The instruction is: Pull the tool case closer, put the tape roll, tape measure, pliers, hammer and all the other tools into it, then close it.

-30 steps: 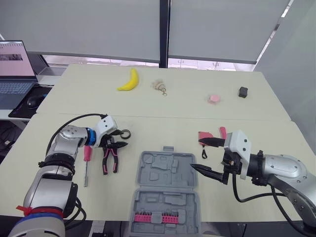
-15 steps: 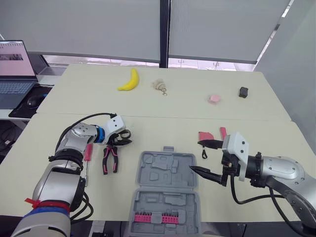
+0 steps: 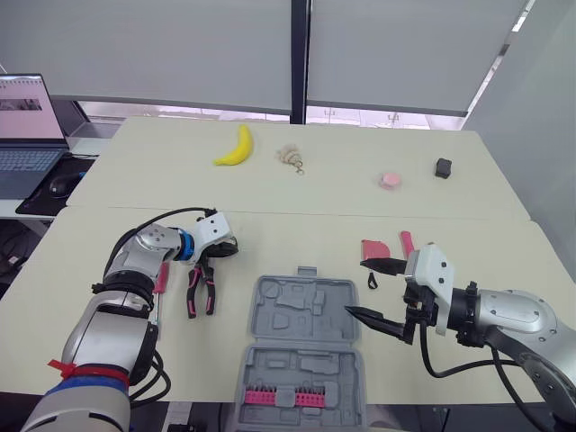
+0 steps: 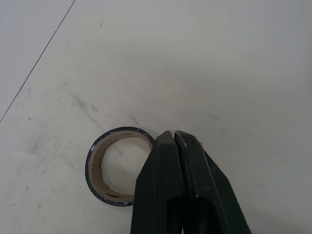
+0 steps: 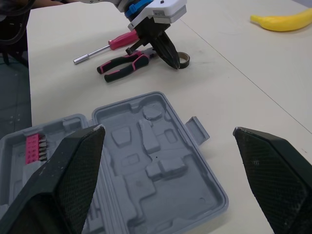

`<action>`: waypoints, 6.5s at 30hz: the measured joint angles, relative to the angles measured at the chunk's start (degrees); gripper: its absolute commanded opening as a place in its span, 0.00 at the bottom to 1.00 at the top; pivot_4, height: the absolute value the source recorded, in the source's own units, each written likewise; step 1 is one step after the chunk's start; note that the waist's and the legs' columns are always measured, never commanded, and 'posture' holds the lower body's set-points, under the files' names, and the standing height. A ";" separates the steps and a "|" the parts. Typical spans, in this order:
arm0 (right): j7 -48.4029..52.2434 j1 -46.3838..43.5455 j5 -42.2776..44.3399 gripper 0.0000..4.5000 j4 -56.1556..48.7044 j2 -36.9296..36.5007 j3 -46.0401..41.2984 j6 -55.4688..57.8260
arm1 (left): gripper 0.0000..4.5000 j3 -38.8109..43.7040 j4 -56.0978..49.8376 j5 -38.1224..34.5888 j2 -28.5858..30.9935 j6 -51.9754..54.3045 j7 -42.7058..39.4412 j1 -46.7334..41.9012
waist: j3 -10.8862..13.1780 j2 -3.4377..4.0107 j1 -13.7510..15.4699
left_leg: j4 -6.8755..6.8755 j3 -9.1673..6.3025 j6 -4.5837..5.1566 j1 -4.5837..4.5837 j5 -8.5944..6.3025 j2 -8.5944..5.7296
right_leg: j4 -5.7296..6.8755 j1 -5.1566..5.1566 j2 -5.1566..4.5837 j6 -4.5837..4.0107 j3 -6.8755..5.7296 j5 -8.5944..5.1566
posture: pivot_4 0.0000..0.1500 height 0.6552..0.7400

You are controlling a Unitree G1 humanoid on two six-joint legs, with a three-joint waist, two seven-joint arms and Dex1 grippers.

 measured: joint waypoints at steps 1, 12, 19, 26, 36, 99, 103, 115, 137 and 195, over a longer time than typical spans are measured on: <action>-0.07 0.03 0.02 1.00 0.00 0.00 0.00 0.03 | 0.04 0.92 -0.44 -1.28 0.01 0.43 -1.11 0.00 | 0.00 0.00 0.00 | 0.00 0.01 0.00 -0.01 0.00 0.00 | 0.00 0.00 0.00 0.00 0.00 0.00 | 1.00 1.00; -0.38 -1.10 0.46 1.00 0.00 0.23 0.17 0.08 | 0.70 1.18 -2.51 -1.47 3.67 0.86 -3.54 -0.01 | 0.00 0.00 -0.02 | 0.00 0.00 0.00 0.00 0.00 -0.01 | 0.00 0.00 0.00 0.00 0.00 0.00 | 1.00 1.00; -0.67 -1.28 0.47 1.00 0.00 1.07 0.26 0.33 | 0.70 -2.19 -0.50 2.81 2.35 0.04 0.54 -0.06 | 0.00 0.00 0.15 | 0.00 0.00 0.00 -0.01 0.00 -0.01 | -0.01 -0.01 0.00 0.00 0.00 0.00 | 1.00 1.00; -1.32 -1.21 0.46 1.00 -0.01 1.36 0.28 0.66 | 0.66 -3.08 2.49 5.21 0.70 -0.11 3.31 -2.15 | 0.00 0.00 0.14 | 0.00 0.01 0.00 -0.01 0.00 -0.01 | -0.01 0.00 0.00 0.00 0.00 0.00 | 1.00 1.00; -1.33 -1.16 0.47 1.00 -0.01 1.39 0.28 1.15 | 0.05 -4.65 4.12 7.06 -0.46 -0.94 4.40 -3.34 | 0.00 0.00 0.13 | 0.00 0.00 0.00 0.00 0.00 -0.01 | 0.00 0.00 0.00 0.00 0.00 0.00 | 1.00 1.00; -3.38 1.91 2.78 1.00 -4.29 -0.20 0.19 4.44 | 0.01 -7.55 -61.62 -14.37 1.93 46.12 -1.97 25.97 | -0.01 0.02 -0.69 | -0.03 -0.17 0.00 0.22 0.00 0.00 | -0.01 0.13 -0.06 0.00 0.14 0.01 | 1.00 1.00; -3.38 2.23 2.77 1.00 -4.30 -0.20 0.19 4.43 | 0.01 -7.82 -61.61 -14.31 1.93 46.18 -1.43 25.98 | -0.01 0.02 -0.68 | -0.03 -0.17 0.00 0.22 0.00 0.00 | -0.01 0.12 -0.06 -0.01 0.15 0.01 | 1.00 1.00; -3.36 2.69 2.59 1.00 -4.30 -0.32 0.18 4.42 | 0.15 -8.53 -60.95 -13.95 1.91 45.16 -0.29 25.94 | -0.01 0.02 -0.68 | -0.05 -0.19 0.00 0.21 0.00 0.00 | -0.02 0.09 -0.06 -0.02 0.16 0.00 | 1.00 1.00; -3.27 2.52 2.43 1.00 -4.29 -0.69 0.16 4.27 | 0.28 -0.66 -57.85 -21.53 2.26 30.48 -4.95 25.26 | 0.01 0.03 -0.69 | -0.07 -0.19 0.00 0.17 0.00 -0.01 | -0.05 0.06 -0.09 -0.04 0.14 -0.01 | 1.00 1.00; 1.79 14.19 4.00 1.00 -1.84 -4.91 -21.39 2.11 | 0.36 23.17 -54.37 -29.34 10.93 27.87 3.09 36.06 | 0.04 0.07 -1.20 | -0.18 -0.24 -0.01 0.22 0.00 0.09 | -0.10 0.05 -0.16 -0.12 0.14 0.05 | 1.00 1.00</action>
